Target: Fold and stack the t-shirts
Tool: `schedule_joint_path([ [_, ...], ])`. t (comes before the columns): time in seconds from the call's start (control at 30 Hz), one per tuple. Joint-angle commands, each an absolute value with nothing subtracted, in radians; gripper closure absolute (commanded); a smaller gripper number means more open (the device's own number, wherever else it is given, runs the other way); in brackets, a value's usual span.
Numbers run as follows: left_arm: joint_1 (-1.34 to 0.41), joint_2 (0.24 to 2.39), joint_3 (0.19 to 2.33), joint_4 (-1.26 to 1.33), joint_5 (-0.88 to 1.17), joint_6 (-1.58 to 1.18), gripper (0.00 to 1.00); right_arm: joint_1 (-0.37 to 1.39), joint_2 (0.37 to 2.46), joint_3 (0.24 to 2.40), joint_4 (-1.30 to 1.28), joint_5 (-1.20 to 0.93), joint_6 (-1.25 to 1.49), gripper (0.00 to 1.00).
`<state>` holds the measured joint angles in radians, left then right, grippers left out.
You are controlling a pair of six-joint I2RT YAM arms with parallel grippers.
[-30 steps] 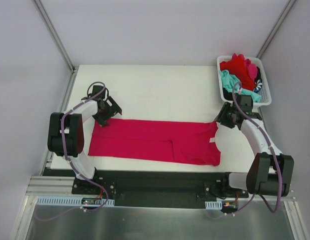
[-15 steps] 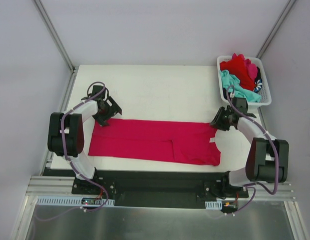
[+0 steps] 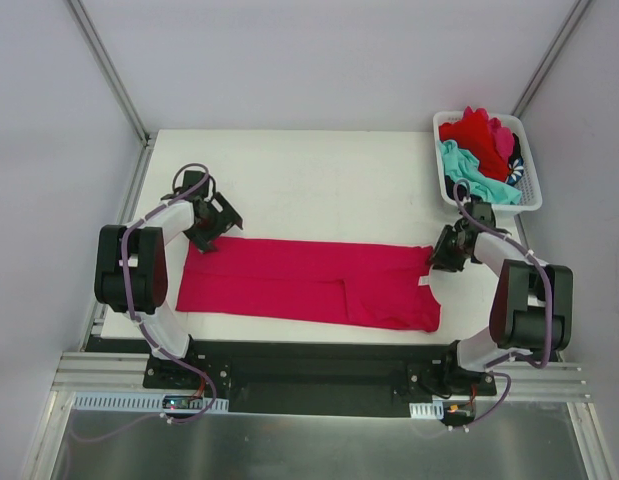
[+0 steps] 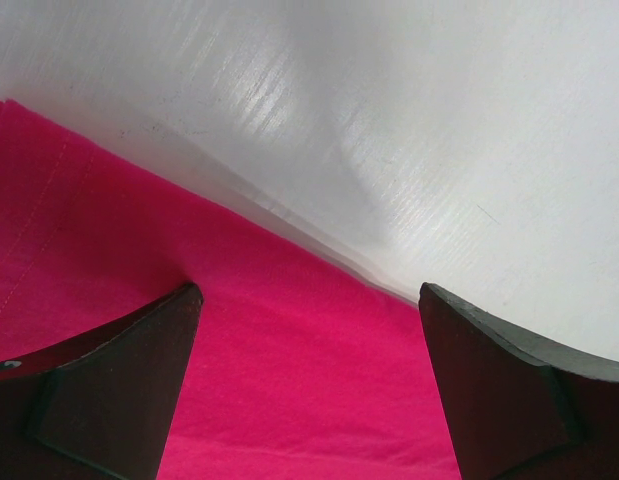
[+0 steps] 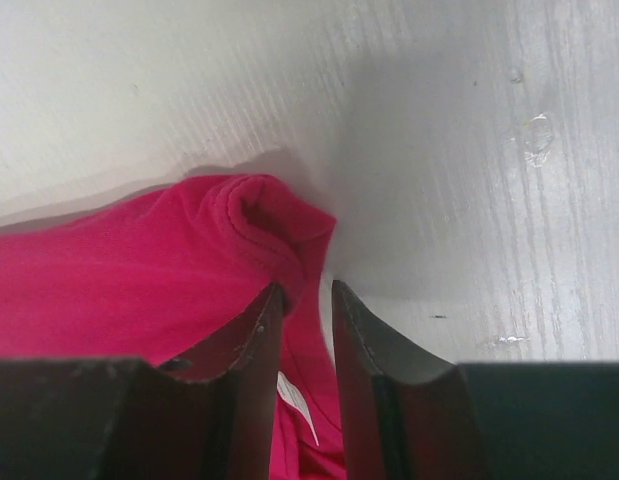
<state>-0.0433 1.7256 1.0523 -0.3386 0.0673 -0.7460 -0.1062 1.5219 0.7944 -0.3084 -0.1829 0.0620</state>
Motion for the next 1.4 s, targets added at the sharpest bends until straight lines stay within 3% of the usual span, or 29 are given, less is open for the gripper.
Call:
schedule_joint_path([
  [0.0, -0.014, 1.741, 1.045, -0.364, 0.005, -0.729, 0.08, -0.11, 1.474, 0.86, -0.383, -0.156, 0.035, 0.71],
  [0.13, -0.006, 1.743, 1.064, -0.364, 0.008, -0.7, 0.08, -0.094, 1.327, 1.008, -0.538, -0.282, 0.06, 0.6],
  [0.23, -0.032, 1.671, 1.136, -0.365, 0.018, -0.565, 0.09, -0.003, 1.267, 1.138, -0.654, -0.246, 0.078, 0.49],
  [0.27, -0.043, 1.642, 1.162, -0.365, 0.035, -0.519, 0.09, 0.047, 1.267, 1.167, -0.687, -0.212, 0.093, 0.36],
  [0.37, -0.066, 1.528, 1.267, -0.379, 0.122, -0.356, 0.04, 0.144, 1.25, 1.178, -0.741, -0.149, 0.22, 0.12],
  [0.43, -0.066, 1.458, 1.314, -0.412, 0.164, -0.284, 0.02, 0.19, 1.205, 1.12, -0.735, -0.108, 0.387, 0.03],
  [0.57, -0.086, 1.356, 1.255, -0.46, 0.245, -0.282, 0.02, 0.322, 1.131, 0.988, -0.729, 0.066, 0.663, 0.04],
  [0.77, -0.161, 1.258, 0.965, -0.431, 0.232, -0.451, 0.02, 0.42, 1.141, 0.807, -0.635, 0.09, 0.893, 0.04],
  [0.93, -0.166, 1.288, 0.806, -0.324, 0.203, -0.6, 0.02, 0.459, 1.273, 0.762, -0.525, 0.14, 0.876, 0.04],
  [1.37, -0.164, 1.571, 0.807, -0.218, 0.101, -0.736, 0.03, 0.459, 1.63, 0.894, -0.396, 0.153, 0.775, 0.04],
])
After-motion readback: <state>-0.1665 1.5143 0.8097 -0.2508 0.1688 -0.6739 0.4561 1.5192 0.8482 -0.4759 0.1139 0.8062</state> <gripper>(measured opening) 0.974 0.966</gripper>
